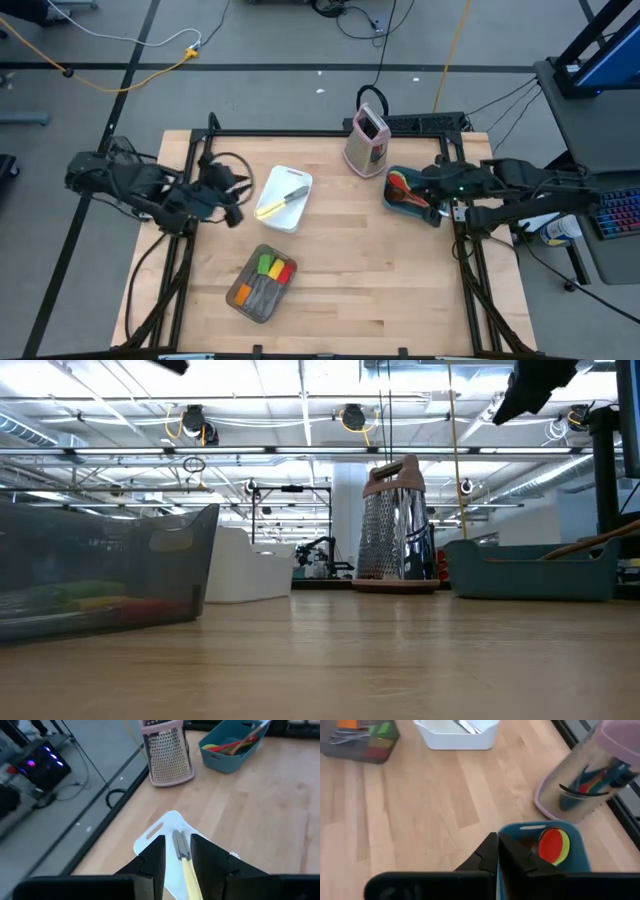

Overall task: Pick & Place Kitchen Items
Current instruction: Return to Home Position

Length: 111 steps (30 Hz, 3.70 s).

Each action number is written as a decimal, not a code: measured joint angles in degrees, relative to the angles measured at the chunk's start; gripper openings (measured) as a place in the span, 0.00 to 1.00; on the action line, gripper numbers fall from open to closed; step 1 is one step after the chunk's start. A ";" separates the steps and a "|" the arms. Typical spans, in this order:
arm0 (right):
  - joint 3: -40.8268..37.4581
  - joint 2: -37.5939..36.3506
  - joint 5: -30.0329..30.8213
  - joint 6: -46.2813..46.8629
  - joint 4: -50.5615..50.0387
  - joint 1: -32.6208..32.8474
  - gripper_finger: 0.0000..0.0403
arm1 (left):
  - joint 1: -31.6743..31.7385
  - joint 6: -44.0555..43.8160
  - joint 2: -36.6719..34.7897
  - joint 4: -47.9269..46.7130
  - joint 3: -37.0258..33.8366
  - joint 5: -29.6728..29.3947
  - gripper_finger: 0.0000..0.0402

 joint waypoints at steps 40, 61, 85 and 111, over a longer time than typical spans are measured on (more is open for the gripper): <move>-31.29 -33.40 -5.95 -20.62 38.95 4.96 0.01 | 1.17 39.72 -37.88 77.26 -60.07 18.29 0.24; -33.59 -47.34 -5.95 -19.05 35.75 4.96 0.01 | 1.17 44.13 -50.44 69.68 -61.40 17.77 0.24; -34.05 -47.75 -5.97 -17.54 35.09 4.96 0.01 | 1.24 41.55 -59.50 57.75 -61.37 15.27 0.24; -45.88 -47.71 -9.56 -14.48 47.40 4.96 0.01 | 1.24 38.74 -59.43 66.61 -70.68 26.27 0.24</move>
